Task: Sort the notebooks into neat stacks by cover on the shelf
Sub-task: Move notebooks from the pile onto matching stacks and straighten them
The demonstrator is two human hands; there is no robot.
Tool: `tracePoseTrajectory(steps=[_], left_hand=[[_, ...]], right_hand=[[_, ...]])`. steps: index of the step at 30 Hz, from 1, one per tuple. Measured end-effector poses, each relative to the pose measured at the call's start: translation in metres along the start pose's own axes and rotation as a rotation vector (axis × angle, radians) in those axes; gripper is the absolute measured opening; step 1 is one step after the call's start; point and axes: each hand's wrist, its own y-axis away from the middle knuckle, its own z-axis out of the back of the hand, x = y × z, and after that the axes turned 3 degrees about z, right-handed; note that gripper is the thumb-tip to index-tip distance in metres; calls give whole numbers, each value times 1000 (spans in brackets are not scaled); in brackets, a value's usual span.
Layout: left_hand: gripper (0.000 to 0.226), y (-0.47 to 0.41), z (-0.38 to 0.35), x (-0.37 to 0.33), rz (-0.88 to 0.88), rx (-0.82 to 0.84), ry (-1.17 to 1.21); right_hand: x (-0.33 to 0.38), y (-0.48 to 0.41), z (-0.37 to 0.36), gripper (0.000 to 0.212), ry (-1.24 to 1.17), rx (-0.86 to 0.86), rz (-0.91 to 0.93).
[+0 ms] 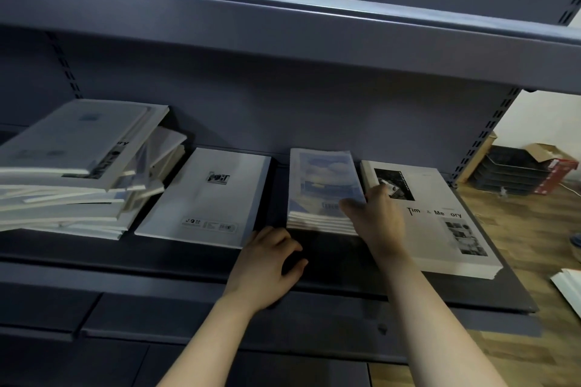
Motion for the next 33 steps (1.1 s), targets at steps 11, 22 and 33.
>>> tracePoseTrajectory(steps=[11,22,33], left_hand=[[35,0,0,2,6,21,1],[35,-1,-1,2,-15,10,-19],[19,12,10,17,-54,-155,26]], right_hand=[[-12,7,3,24,59,45,263],[-12,9,2,49,65,78,187],[5,35,-1,38,59,-3,175]])
